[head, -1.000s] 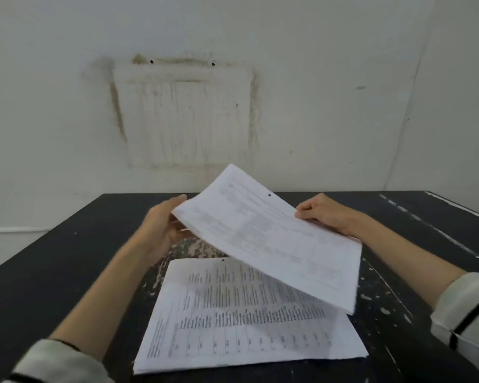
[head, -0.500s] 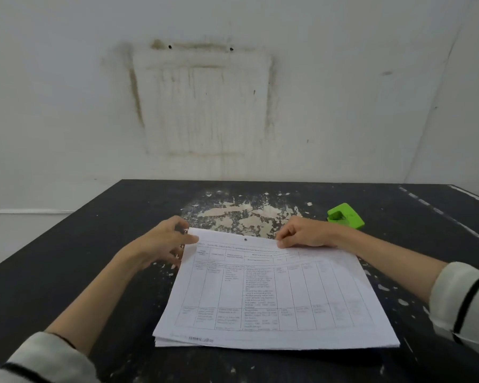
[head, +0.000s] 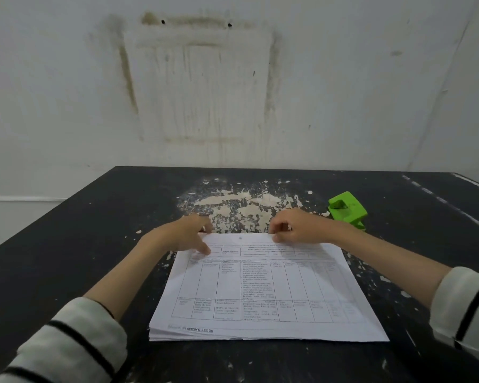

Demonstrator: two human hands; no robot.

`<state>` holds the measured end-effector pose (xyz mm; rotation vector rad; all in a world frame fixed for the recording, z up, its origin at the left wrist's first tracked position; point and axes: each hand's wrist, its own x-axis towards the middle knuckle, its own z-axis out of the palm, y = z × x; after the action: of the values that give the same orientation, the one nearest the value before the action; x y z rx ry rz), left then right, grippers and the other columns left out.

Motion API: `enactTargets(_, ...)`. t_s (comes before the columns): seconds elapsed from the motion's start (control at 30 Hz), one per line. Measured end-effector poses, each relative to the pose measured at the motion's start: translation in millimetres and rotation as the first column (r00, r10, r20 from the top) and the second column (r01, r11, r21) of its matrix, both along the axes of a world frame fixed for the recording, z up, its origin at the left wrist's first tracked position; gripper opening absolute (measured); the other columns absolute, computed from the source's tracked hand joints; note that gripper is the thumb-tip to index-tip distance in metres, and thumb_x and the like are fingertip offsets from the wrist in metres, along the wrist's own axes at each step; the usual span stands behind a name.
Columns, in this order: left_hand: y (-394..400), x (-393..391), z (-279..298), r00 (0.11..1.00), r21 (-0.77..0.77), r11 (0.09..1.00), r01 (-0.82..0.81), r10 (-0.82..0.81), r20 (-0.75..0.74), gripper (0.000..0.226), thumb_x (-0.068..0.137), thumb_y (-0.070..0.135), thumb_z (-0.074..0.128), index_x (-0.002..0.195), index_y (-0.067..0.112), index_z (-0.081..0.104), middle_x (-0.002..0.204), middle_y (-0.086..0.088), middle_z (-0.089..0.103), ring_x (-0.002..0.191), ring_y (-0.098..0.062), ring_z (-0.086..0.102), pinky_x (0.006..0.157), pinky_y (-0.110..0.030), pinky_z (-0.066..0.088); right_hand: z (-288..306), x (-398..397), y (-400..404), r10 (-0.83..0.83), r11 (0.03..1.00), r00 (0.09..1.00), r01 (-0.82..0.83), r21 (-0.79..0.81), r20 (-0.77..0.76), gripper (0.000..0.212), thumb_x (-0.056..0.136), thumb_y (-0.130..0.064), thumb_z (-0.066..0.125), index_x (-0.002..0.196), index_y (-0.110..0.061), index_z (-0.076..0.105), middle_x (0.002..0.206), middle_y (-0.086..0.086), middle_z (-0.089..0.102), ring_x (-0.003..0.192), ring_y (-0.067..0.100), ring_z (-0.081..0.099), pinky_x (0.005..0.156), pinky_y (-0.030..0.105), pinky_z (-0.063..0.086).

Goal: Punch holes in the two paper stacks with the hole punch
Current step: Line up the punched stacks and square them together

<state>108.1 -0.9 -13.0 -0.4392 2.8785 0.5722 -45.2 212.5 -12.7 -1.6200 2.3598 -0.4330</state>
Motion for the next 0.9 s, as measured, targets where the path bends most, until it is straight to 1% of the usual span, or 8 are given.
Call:
enactTargets(0.13,-2.3,-5.7,1.7,0.999,0.005,1.0,-0.011,0.01,0.049,0.045,0.079,0.019,0.071,0.118,0.011,0.05,0.122,-0.006,0.054,0.106,-0.023,0.053,0.095,-0.033,0.046,0.2,1.2,2.5,-0.049,0.996,0.999,0.05,0.074,-0.014,0.035,0.085,-0.033,0.064,0.113,-0.012,0.058,0.102,-0.003,0.05,0.094,0.017,0.051,0.081,0.027,0.043)
enactTargets(0.33,-11.3,-17.6,6.3,0.985,0.026,0.998,-0.062,0.057,0.164,0.049,0.073,0.023,0.077,0.108,0.016,0.045,0.109,0.0,0.051,0.099,-0.021,0.05,0.094,-0.035,0.045,1.8,-0.8,-3.4,-0.176,0.971,0.975,0.15,0.185,0.134,0.056,0.076,-0.033,0.074,0.123,-0.012,0.049,0.101,0.0,0.051,0.09,0.015,0.049,0.077,0.025,0.043)
enactTargets(0.4,-12.1,-21.7,7.2,0.979,0.014,0.998,-0.062,0.058,0.197,0.047,0.072,0.023,0.077,0.105,0.017,0.045,0.108,0.001,0.05,0.096,-0.02,0.049,0.091,-0.033,0.044,5.8,-2.8,-8.3,-0.206,0.958,0.966,0.168,0.23,0.153,0.058,0.073,-0.032,0.076,0.121,-0.012,0.05,0.097,-0.003,0.051,0.087,0.013,0.049,0.07,0.022,0.041)
enactTargets(0.5,-14.3,-25.9,6.8,0.974,-0.005,0.998,-0.064,0.064,0.217,0.047,0.07,0.023,0.079,0.102,0.016,0.045,0.111,-0.001,0.052,0.099,-0.022,0.05,0.097,-0.037,0.046,10.0,-5.6,-16.0,-0.212,0.948,0.966,0.166,0.272,0.15,0.049,0.07,-0.03,0.079,0.109,-0.012,0.055,0.084,-0.01,0.047,0.074,0.007,0.046,0.06,0.019,0.035)
enactTargets(0.6,-15.9,-27.3,5.8,0.971,0.001,0.998,-0.07,0.068,0.229,0.047,0.069,0.022,0.079,0.099,0.018,0.043,0.111,-0.002,0.053,0.102,-0.023,0.051,0.098,-0.039,0.047,9.8,-8.6,-19.4,-0.212,0.943,0.963,0.158,0.293,0.163,0.039,0.07,-0.028,0.079,0.097,-0.015,0.054,0.083,-0.01,0.049,0.076,0.009,0.047,0.06,0.019,0.036)
enactTargets(0.77,-17.0,-27.0,2.9,0.974,0.014,0.998,-0.058,0.053,0.219,0.048,0.072,0.022,0.077,0.106,0.017,0.044,0.112,-0.001,0.051,0.105,-0.024,0.051,0.099,-0.038,0.045,12.3,-7.5,-23.2,-0.202,0.936,0.972,0.155,0.315,0.123,0.044,0.068,-0.032,0.08,0.097,-0.016,0.05,0.085,-0.01,0.047,0.079,0.011,0.046,0.061,0.02,0.036)
enactTargets(0.83,-18.2,-25.1,0.7,0.978,0.019,0.999,-0.044,0.039,0.204,0.043,0.073,0.022,0.076,0.103,0.017,0.046,0.11,-0.001,0.05,0.101,-0.023,0.05,0.095,-0.036,0.045,12.4,-7.8,-24.3,-0.197,0.935,0.973,0.151,0.322,0.116,0.044,0.069,-0.033,0.079,0.096,-0.014,0.052,0.083,-0.009,0.046,0.075,0.01,0.044,0.06,0.02,0.036)
enactTargets(0.9,-19.5,-23.1,-1.9,0.983,0.024,0.999,-0.032,0.027,0.179,0.038,0.073,0.023,0.076,0.099,0.017,0.048,0.109,-0.001,0.05,0.099,-0.023,0.05,0.094,-0.037,0.046,11.9,-9.0,-24.5,-0.18,0.936,0.976,0.131,0.328,0.125,0.036,0.069,-0.032,0.079,0.084,-0.011,0.054,0.074,-0.006,0.045,0.066,0.011,0.04,0.056,0.021,0.031)
